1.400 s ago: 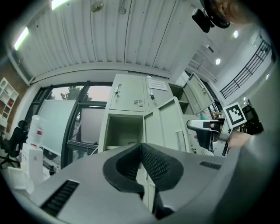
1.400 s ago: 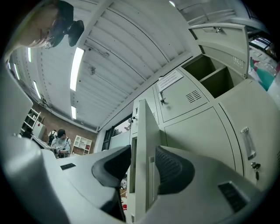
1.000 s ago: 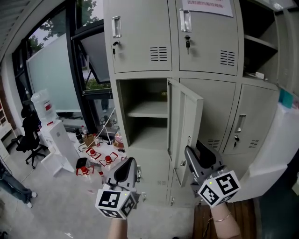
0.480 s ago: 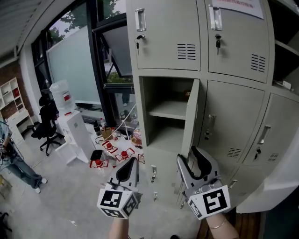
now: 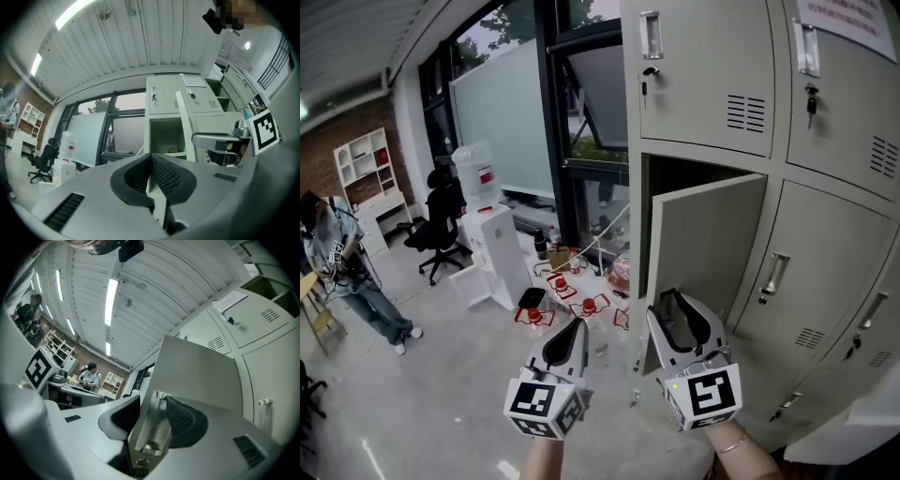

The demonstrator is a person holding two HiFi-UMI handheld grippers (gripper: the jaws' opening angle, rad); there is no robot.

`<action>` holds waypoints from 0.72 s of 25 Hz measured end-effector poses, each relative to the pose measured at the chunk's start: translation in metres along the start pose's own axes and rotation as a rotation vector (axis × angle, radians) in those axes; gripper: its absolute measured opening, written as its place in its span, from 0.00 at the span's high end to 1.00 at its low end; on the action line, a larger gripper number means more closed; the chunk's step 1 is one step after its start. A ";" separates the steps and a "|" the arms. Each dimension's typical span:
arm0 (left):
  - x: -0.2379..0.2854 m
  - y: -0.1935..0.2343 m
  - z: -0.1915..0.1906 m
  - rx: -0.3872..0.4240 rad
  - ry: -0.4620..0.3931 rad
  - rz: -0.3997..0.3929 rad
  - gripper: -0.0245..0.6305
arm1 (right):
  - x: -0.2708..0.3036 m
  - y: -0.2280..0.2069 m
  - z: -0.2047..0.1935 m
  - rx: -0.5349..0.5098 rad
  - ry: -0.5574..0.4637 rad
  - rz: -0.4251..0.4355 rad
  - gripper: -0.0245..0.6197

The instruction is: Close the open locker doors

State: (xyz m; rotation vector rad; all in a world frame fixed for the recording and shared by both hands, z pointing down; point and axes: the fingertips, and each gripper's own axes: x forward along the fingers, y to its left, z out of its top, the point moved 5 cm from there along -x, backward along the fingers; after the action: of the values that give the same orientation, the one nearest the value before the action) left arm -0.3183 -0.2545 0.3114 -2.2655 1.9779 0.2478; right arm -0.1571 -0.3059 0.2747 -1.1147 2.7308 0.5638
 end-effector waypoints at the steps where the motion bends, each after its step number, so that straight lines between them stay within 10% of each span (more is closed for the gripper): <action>1: 0.000 0.002 0.000 0.001 0.000 0.013 0.93 | 0.007 0.000 -0.004 -0.005 0.007 0.011 0.70; 18: 0.008 0.022 -0.014 0.013 0.029 0.152 0.93 | 0.088 -0.028 -0.062 -0.044 0.097 0.035 0.71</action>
State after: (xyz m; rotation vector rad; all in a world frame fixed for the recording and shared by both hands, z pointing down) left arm -0.3386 -0.2677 0.3238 -2.1245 2.1627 0.2171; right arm -0.1995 -0.4048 0.3002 -1.1350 2.8383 0.5926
